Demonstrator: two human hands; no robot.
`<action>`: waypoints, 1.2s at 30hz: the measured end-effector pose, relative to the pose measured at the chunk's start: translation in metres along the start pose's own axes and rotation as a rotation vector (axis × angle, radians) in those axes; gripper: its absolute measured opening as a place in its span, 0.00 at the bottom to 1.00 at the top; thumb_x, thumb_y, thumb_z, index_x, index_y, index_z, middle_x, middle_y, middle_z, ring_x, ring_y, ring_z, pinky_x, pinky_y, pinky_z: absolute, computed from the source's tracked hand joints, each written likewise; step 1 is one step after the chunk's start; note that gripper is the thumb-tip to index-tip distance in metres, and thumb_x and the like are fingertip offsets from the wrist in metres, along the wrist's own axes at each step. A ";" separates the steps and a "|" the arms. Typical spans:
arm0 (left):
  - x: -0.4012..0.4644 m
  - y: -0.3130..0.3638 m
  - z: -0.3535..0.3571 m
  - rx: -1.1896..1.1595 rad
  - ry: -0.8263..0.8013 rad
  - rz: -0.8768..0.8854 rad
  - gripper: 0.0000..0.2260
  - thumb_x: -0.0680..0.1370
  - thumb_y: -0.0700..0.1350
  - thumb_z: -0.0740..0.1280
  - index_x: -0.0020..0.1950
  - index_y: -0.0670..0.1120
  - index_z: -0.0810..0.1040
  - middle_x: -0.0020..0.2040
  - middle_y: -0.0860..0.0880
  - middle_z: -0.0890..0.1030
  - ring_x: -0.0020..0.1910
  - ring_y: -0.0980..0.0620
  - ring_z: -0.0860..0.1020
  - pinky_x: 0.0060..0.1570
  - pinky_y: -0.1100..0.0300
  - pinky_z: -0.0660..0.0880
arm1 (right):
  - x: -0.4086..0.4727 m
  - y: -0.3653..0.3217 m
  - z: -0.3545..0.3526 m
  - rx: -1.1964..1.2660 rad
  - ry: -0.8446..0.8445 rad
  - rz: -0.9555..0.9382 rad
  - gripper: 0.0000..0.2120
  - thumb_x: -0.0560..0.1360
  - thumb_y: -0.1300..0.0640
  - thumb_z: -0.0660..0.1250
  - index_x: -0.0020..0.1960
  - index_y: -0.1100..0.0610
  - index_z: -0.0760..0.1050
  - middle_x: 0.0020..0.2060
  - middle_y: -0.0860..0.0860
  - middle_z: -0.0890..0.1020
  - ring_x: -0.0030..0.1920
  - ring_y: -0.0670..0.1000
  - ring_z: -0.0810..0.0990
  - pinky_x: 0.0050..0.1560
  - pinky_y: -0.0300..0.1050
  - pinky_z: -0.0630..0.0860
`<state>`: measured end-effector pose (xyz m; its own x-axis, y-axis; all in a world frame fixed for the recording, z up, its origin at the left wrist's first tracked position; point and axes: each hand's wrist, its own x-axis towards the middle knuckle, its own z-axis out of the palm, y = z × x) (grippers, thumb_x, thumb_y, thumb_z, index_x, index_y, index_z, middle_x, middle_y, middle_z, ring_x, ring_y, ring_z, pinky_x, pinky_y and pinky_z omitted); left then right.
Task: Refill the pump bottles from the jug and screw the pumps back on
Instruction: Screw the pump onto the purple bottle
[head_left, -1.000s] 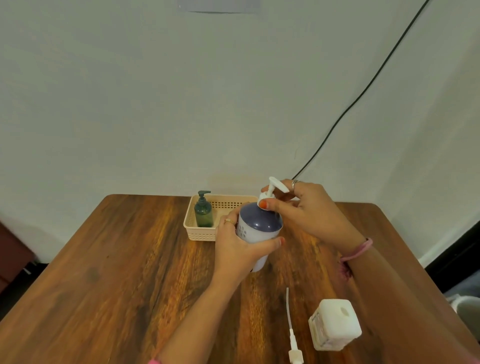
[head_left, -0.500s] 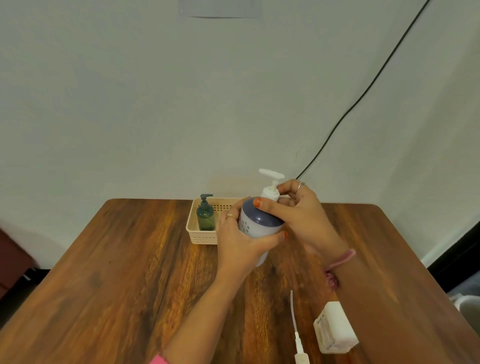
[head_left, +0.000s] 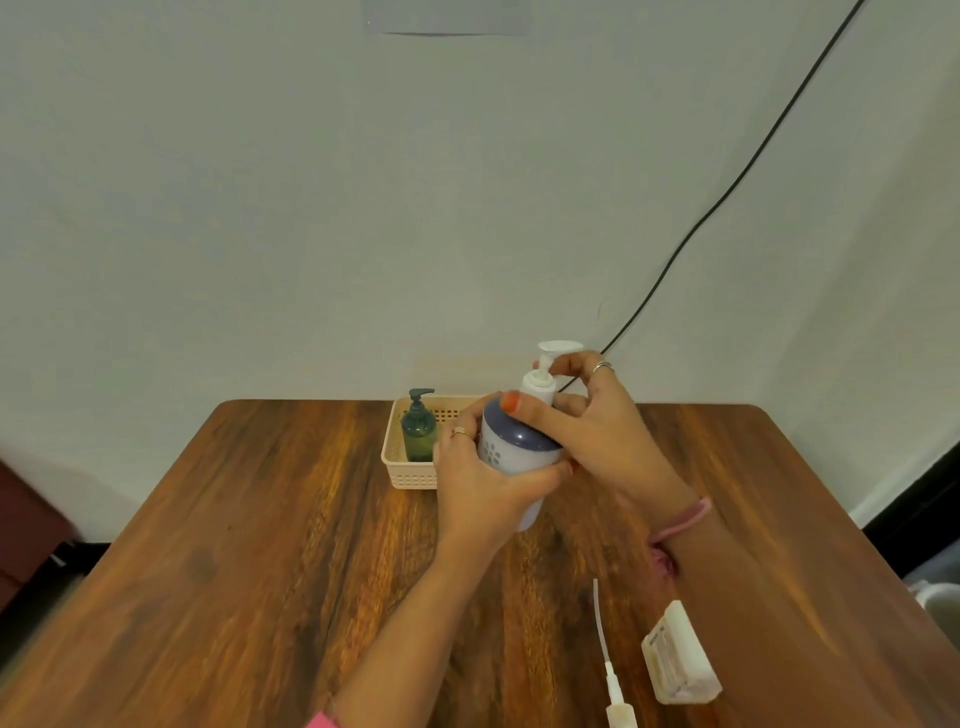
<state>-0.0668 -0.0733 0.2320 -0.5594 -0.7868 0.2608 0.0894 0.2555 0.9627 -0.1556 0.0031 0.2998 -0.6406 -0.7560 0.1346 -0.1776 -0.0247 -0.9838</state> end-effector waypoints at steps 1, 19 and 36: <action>0.000 0.001 -0.002 -0.015 -0.007 0.009 0.31 0.59 0.47 0.83 0.56 0.62 0.73 0.54 0.55 0.80 0.53 0.58 0.80 0.49 0.58 0.81 | 0.000 -0.003 -0.004 0.041 -0.089 0.019 0.28 0.63 0.46 0.76 0.60 0.48 0.71 0.54 0.52 0.82 0.49 0.51 0.84 0.51 0.50 0.80; 0.007 -0.003 -0.009 0.014 0.114 -0.043 0.35 0.56 0.55 0.80 0.60 0.55 0.72 0.58 0.51 0.77 0.59 0.49 0.76 0.54 0.46 0.79 | 0.001 0.012 0.032 0.110 0.180 -0.057 0.10 0.69 0.56 0.75 0.50 0.49 0.81 0.48 0.51 0.85 0.51 0.51 0.83 0.55 0.53 0.79; 0.014 -0.031 -0.062 -0.099 -0.495 -0.260 0.40 0.60 0.47 0.82 0.69 0.51 0.68 0.59 0.50 0.81 0.60 0.51 0.79 0.58 0.52 0.78 | 0.008 -0.015 0.018 0.008 -0.240 -0.195 0.22 0.70 0.56 0.68 0.64 0.58 0.74 0.52 0.42 0.84 0.58 0.45 0.80 0.57 0.39 0.75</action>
<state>-0.0265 -0.1266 0.2107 -0.8910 -0.4531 -0.0280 -0.0394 0.0157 0.9991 -0.1449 -0.0146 0.3137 -0.4004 -0.8693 0.2899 -0.2731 -0.1888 -0.9433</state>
